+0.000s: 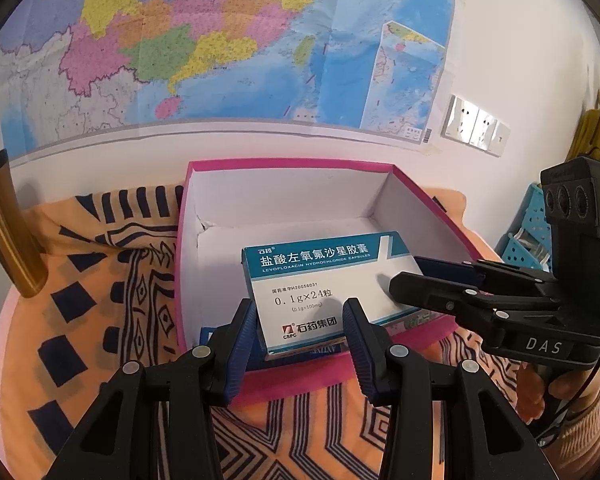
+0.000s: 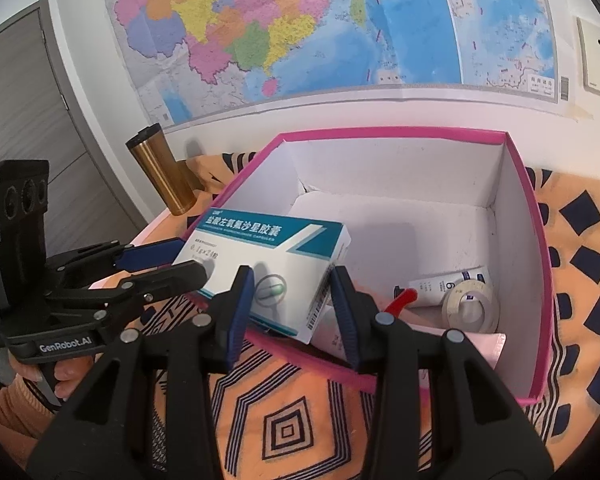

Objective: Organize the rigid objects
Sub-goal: 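Lower the medicine box into the magenta box with the right gripper, then open the right gripper and withdraw it from the box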

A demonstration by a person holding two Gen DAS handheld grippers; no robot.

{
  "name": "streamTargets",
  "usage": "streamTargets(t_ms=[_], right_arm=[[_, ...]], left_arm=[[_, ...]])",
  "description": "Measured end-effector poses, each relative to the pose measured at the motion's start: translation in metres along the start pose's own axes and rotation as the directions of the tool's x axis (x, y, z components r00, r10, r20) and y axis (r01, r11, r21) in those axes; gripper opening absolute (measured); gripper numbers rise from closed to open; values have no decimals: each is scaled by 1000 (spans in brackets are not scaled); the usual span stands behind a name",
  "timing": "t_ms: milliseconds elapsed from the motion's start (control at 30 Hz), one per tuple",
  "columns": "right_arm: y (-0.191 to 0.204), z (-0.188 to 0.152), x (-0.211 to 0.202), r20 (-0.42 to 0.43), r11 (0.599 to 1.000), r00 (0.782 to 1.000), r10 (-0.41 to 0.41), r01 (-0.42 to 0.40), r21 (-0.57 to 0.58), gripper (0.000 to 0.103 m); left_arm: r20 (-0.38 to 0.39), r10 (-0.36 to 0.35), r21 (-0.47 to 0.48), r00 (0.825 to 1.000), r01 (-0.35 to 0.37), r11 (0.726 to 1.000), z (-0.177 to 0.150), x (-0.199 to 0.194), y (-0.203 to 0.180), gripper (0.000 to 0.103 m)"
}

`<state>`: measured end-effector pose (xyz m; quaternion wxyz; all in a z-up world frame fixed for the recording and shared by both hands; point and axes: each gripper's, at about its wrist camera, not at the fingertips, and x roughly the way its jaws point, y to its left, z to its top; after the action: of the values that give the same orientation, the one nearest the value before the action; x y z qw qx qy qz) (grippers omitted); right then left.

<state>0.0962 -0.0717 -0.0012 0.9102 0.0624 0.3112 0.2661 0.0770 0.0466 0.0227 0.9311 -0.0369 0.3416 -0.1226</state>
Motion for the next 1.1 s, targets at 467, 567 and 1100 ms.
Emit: streamTargets(t_ms=[467,567,1100], right_arm=[[-4,2,24,-62,1000,998,1,0,17,43],[-4,2,30,-79,1000,997,-3,4,18,43],[10,-27,-34,65,993,994,-92,96,-66,70]], left_arm=[[-40,56,3,998,-56,998,-2,17,7,44],[-48,64,2,997,-64,998,-2,20,9,44],[108,54,52,993,-60,997,-36,-34,-16,94]])
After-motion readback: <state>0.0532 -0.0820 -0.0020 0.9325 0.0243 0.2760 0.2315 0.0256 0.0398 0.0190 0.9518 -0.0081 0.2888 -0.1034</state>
